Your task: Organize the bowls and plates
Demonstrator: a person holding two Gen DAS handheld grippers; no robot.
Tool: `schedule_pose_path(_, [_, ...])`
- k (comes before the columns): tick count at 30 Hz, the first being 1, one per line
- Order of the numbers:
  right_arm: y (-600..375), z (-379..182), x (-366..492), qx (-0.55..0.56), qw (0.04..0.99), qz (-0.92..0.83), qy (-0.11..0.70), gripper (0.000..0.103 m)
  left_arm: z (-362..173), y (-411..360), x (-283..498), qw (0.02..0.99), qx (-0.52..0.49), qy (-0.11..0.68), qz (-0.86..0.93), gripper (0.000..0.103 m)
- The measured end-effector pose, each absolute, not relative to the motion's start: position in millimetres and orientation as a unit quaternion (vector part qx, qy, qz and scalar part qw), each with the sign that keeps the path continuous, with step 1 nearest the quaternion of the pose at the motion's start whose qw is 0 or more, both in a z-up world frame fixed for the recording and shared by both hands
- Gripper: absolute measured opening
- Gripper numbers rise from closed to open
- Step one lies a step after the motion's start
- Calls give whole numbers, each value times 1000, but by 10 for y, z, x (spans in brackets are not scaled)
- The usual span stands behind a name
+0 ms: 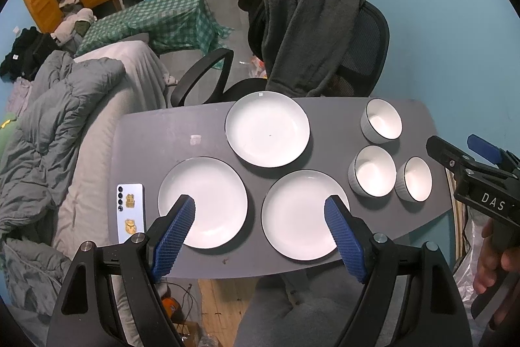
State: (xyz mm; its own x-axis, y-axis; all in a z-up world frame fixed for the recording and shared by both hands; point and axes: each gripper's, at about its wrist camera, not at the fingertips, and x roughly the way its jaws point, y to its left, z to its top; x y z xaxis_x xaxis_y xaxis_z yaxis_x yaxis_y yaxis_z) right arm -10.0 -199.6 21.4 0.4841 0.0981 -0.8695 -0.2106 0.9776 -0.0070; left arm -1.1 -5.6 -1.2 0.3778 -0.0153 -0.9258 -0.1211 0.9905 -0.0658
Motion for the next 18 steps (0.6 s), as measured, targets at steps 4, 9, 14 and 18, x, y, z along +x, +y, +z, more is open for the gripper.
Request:
schedule_pose_path(4, [-2000,214,-96,-56,859,90,500,101,-20,-71,5,826,-62,559,32,83])
schedule_pose_path(9, [-1979,203,-108,-55,859,89,501,101,-38,-83,1,825,-62,560,31,83])
schedule_pose_path(14, [-1981,205,-103,-54,859,89,502,101,-57,-98,0,825,-65,561,30,83])
schedule_pose_path(18, [-1977,195,-99,-53,859,90,502,101,-58,-89,-11,825,-65,561,29,83])
